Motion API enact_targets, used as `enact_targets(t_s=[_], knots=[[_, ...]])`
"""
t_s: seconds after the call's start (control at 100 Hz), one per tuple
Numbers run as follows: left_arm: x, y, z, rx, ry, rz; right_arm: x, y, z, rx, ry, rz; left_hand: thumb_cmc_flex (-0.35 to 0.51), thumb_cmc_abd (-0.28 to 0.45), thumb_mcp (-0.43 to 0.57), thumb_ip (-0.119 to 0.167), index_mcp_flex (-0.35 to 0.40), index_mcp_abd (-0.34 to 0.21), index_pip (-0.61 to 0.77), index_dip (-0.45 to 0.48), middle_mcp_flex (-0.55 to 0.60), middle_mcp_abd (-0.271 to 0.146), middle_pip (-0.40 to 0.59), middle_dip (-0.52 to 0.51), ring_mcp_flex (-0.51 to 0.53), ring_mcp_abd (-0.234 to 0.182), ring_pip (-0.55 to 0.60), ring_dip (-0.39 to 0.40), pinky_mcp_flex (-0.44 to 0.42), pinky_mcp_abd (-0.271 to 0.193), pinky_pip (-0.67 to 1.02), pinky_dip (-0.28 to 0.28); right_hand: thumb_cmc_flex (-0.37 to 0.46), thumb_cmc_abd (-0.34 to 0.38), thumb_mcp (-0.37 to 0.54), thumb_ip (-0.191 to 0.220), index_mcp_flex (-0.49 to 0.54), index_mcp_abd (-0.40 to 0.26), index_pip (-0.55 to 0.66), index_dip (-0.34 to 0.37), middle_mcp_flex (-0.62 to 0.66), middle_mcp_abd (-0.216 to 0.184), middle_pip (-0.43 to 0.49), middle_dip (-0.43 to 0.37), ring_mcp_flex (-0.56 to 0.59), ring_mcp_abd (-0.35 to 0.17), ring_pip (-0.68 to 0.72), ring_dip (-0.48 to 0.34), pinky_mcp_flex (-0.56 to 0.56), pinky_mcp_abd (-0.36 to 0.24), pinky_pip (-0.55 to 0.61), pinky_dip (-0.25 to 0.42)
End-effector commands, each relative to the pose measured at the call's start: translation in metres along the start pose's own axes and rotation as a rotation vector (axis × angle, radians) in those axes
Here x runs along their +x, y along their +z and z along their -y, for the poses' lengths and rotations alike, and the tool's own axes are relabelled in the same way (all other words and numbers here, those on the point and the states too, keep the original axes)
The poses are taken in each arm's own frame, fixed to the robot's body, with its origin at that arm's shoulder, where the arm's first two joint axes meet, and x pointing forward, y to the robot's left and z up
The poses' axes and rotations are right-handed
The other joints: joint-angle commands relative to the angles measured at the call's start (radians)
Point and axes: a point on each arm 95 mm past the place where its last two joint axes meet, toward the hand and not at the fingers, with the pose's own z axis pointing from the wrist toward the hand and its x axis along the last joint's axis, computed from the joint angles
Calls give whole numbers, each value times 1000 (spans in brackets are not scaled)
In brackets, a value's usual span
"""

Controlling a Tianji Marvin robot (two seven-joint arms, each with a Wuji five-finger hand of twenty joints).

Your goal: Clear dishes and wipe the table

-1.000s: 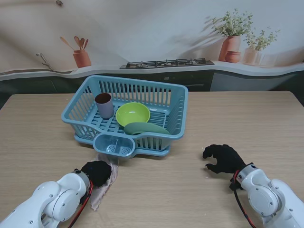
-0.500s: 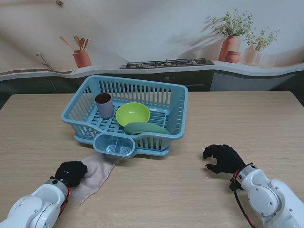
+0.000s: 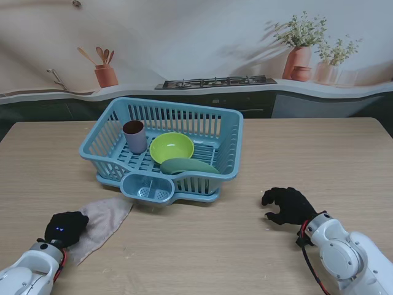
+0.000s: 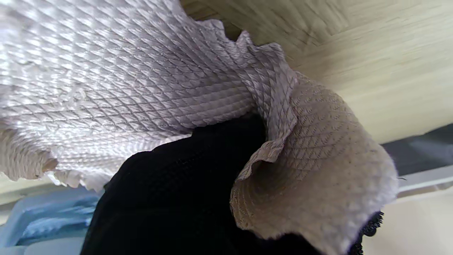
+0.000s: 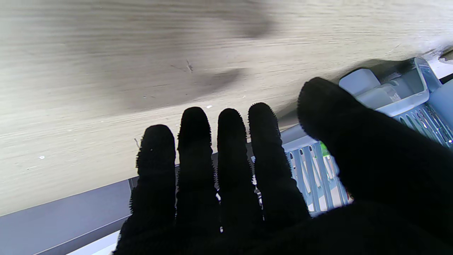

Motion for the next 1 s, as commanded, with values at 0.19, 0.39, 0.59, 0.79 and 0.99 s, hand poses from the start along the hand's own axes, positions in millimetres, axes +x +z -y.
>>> enact_targets(t_s=[0.19, 0.39, 0.59, 0.79, 0.99], knots=[[29, 11, 8, -102, -83, -93, 1, -1, 1, 8, -1, -9, 0, 21, -27, 9, -19, -39, -43, -23, 23, 8, 35, -14, 12, 79, 25, 22, 18, 24, 81, 29, 2, 9, 17, 22, 9, -6, -5, 5, 4, 3, -9, -6, -10, 13, -8, -9, -11, 10, -5, 10], [57, 21, 25, -184, -145, -154, 0, -3, -3, -14, 7, -17, -2, 36, -33, 11, -48, -41, -18, 0, 10, 6, 48, -10, 5, 74, 29, 27, 6, 15, 83, 36, 1, 10, 17, 22, 10, -7, -4, 5, 4, 3, -9, -6, -9, 13, -8, -9, -10, 12, -4, 10], [78, 30, 33, -260, -183, -190, 0, -5, -6, -36, 19, -24, -5, 63, -41, 14, -79, -42, 7, 10, -14, 4, 71, -1, -13, 69, 46, 39, -13, -4, 99, 53, 3, 9, 17, 22, 4, -5, -8, 4, 1, 5, -12, -7, -10, 13, -11, -11, -10, 5, -8, 8], [78, 33, 28, -277, -177, -170, 2, -5, -8, -47, 38, -36, -3, 80, -48, 15, -112, -57, 54, 32, -36, -5, 109, 3, -34, 70, 70, 58, -48, -31, 132, 98, 3, 6, 17, 22, -7, -5, -12, 1, 2, 1, -55, -28, -10, 9, -63, -35, -17, 10, -67, -29], [51, 24, 13, -199, -164, -88, 8, -6, -6, -61, 92, -32, -2, 82, -49, 14, -119, -52, 66, 33, -40, -1, 117, 0, -36, 76, 74, 63, -53, -29, 136, 111, 2, 7, 17, 22, -16, -3, -24, -7, -1, 1, -86, -44, -6, 9, -106, -56, -18, 14, -101, -59]])
